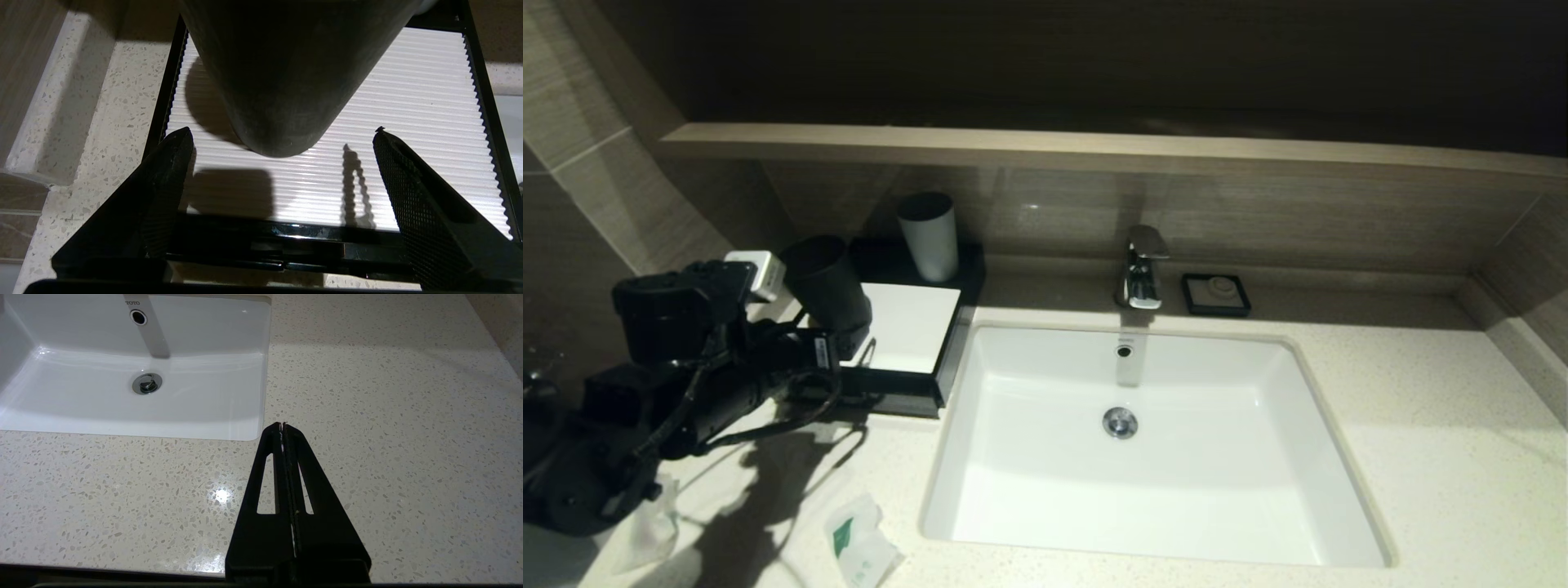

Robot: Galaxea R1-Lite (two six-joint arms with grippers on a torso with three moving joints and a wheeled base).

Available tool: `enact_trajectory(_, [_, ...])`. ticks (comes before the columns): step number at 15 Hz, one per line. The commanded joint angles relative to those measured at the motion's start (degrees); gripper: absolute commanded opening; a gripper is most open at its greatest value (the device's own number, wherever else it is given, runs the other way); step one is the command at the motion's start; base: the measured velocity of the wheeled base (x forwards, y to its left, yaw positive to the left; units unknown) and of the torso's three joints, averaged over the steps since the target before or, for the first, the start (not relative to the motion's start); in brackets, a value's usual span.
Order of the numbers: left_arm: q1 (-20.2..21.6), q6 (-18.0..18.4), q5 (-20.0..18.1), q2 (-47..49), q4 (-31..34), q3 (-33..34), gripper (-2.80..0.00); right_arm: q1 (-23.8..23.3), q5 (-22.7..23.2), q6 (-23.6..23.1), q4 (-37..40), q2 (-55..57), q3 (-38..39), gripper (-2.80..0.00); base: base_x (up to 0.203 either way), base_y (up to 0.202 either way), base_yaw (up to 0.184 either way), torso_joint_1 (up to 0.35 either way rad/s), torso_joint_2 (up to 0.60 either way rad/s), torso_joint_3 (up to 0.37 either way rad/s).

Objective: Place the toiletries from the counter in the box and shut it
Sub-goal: Pick up the cup

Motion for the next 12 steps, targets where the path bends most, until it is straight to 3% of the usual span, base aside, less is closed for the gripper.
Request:
enact_trajectory(1, [0.01, -0.07, 0.03, 1.34, -0.29, -1.23, 0.0, 0.01, 0.0, -0.01, 0.0, 0.05, 0.01, -2.8, 0.0, 0.0, 0.0, 0.0, 0.0, 0.0])
enact_trajectory(12, [0.01, -0.07, 0.12, 4.35, -0.44, -5.08, 0.0, 0.01, 0.0, -0.01, 0.0, 0.05, 0.01, -2.8, 0.0, 0.0, 0.0, 0.0, 0.0, 0.0])
